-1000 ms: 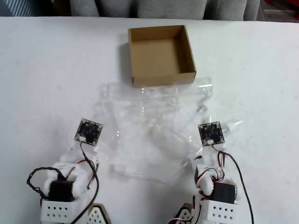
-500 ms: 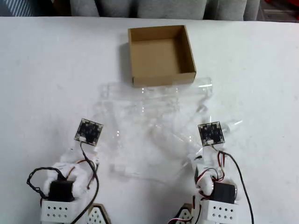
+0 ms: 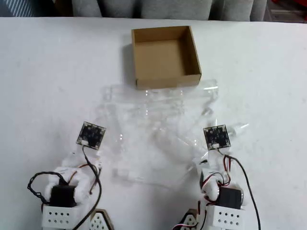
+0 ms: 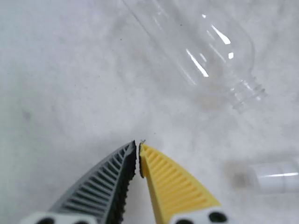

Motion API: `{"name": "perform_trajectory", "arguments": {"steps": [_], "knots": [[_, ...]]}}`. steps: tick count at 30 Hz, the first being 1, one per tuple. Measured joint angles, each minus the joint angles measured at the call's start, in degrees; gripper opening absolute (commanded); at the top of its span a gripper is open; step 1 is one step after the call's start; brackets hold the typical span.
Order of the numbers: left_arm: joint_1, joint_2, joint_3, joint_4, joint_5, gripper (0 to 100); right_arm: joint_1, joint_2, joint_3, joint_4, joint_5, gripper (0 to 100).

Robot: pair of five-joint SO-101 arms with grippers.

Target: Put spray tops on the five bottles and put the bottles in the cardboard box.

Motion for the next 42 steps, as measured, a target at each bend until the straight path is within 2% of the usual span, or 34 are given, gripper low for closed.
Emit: {"name": "perform_trajectory", "arguments": {"steps": [12, 21, 27, 35, 38, 42], "knots": [[0.0, 0.0, 0.0, 0.0, 0.0, 2, 0.26, -0.18, 0.0, 0.0, 0.0, 2.8], [0.0, 0.0, -0.18, -3.34, 0.0, 2, 13.27, -0.18, 0.0, -4.4, 0.0, 2.8], [0.0, -0.09, -0.53, -3.34, -0.79, 2, 16.79, -0.18, 0.0, -5.01, 0.0, 2.8], [0.0, -0.09, -1.58, -6.33, -15.21, 2, 21.54, -0.18, 0.0, -7.21, 0.0, 2.8], [2.02, -0.09, -1.58, -6.33, -21.89, 2, 22.24, -0.18, 0.0, -7.21, 0.0, 2.9], [5.63, -0.09, -1.58, -6.33, -30.59, 2, 22.51, -0.18, 0.0, -7.21, 7.12, 2.9]]}}
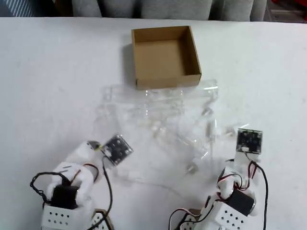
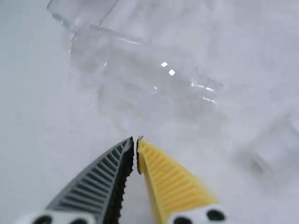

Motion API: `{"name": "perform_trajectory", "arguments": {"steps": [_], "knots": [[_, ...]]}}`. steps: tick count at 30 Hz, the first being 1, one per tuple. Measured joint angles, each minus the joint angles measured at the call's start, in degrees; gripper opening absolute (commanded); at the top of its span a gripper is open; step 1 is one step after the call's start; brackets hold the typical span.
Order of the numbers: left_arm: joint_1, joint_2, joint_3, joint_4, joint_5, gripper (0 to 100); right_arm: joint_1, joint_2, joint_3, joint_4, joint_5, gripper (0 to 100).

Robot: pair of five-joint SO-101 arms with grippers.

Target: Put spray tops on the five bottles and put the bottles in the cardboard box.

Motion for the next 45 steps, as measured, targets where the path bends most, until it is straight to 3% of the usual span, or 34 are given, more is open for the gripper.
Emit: {"name": "perform_trajectory", "arguments": {"steps": [4, 10, 16, 23, 29, 36, 45], "knots": [[3.25, 0.0, -0.62, 1.14, -6.86, 3, 0.0, 0.0, 0.0, 0.79, 6.51, 2.9], [8.79, 0.0, -5.01, 1.41, -10.11, 18, 0.35, 0.0, 0.0, 1.14, 7.38, 2.5], [12.13, 1.58, -14.95, 1.41, -9.85, 18, 9.23, 0.0, 0.0, 0.26, 7.38, 2.4], [18.73, 26.81, -29.45, -0.7, -11.87, 21, 23.21, -0.53, 0.0, -6.86, 9.49, 2.8], [25.14, 50.99, -42.29, 3.96, -20.04, 22, 29.1, -0.7, 0.0, -14.15, 11.52, 2.7], [29.63, 62.68, -53.01, 4.92, -24.7, 22, 31.03, 0.0, 0.0, -22.95, 11.52, 2.5], [34.37, 81.67, -72.26, 6.51, -22.33, 22, 31.03, 0.0, 0.0, -30.95, 11.52, 2.4]]}}
